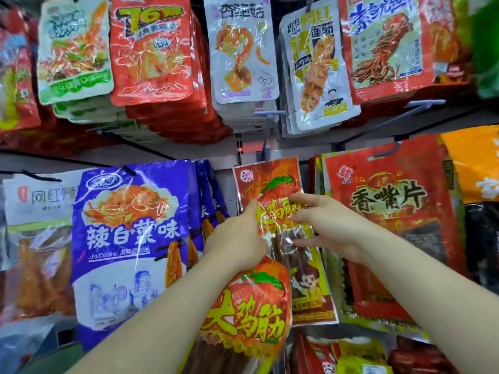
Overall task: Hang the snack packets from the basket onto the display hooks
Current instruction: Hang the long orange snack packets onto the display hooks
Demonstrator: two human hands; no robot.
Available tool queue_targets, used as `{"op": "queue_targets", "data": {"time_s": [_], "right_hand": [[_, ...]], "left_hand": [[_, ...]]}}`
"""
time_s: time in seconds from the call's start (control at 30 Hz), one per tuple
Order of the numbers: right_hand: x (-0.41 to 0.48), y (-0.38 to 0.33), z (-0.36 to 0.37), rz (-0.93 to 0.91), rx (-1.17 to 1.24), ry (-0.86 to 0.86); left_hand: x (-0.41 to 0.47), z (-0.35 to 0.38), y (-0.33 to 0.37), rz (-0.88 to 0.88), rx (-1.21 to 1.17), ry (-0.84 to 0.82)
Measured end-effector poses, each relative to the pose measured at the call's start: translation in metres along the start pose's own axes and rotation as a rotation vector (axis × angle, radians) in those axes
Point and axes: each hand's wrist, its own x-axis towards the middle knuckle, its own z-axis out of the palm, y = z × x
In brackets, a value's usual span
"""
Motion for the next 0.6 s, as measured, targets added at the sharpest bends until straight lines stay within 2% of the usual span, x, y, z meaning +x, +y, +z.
{"op": "queue_targets", "data": {"time_s": [0.23, 0.3, 0.4, 0.5, 0.6], "right_hand": [[0.007, 0.008, 0.004, 0.053, -0.097, -0.061], [0.004, 0.009, 0.002, 0.077, -0.145, -0.085], [-0.014, 0.012, -0.004, 0.053, -0.231, -0.074], [-0.048, 0.02, -0.008, -0.013, -0.182, -0.027], [-0.078, 0.035, 0.001, 0.065, -0.041, -0.24]], "left_hand": [[0.007, 0.0, -0.002, -0.045, 0.0, -0.02], [0.002, -0.001, 0.001, -0.066, -0.01, 0.06], [-0.01, -0.006, 0.007, -0.089, -0.09, 0.281], [-0.024, -0.017, 0.012, -0.016, -0.163, 0.396], [-0.037, -0.032, 0.018, 0.095, -0.261, 0.444]]}}
